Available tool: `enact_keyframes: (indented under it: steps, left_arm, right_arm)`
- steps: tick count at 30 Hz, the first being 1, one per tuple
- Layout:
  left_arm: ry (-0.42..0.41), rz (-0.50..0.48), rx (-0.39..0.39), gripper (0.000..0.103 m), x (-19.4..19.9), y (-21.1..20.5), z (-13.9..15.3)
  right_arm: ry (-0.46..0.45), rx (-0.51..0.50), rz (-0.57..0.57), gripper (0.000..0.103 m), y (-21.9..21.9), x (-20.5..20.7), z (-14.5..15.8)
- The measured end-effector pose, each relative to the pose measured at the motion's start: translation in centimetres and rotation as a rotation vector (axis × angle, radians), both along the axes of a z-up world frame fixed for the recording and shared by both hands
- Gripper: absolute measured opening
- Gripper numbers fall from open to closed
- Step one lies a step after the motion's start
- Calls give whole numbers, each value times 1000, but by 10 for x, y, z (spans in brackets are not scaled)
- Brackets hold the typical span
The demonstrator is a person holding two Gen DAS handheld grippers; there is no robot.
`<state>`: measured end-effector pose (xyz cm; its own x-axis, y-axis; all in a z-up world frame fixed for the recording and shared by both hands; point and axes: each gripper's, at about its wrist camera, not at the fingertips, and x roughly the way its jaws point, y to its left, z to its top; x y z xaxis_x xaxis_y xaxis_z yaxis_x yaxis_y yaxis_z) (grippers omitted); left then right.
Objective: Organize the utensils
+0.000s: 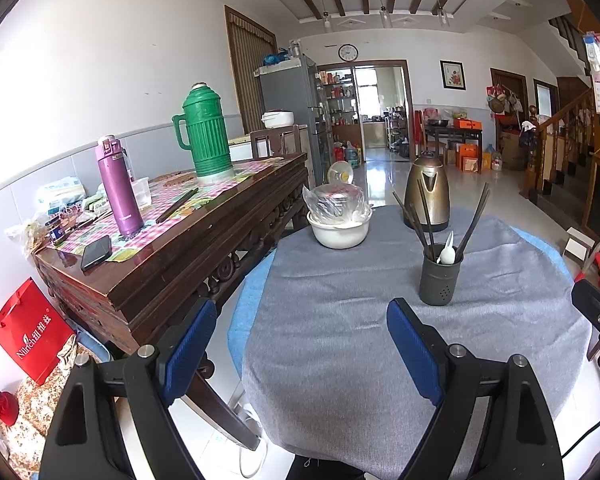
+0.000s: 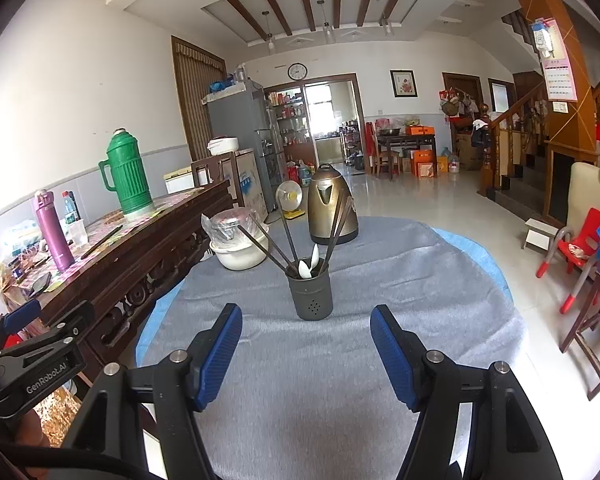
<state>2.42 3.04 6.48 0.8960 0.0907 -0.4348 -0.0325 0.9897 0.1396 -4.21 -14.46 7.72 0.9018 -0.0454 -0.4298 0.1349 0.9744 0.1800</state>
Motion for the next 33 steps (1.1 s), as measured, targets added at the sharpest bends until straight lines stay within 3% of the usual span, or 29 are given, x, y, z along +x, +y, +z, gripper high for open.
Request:
enact_keyframes:
  steps: [33]
  left_arm:
    - [-24,-8,-8,88,-9,1,5]
  right_arm:
    - [-21,-4,-11,70,2,-6,8]
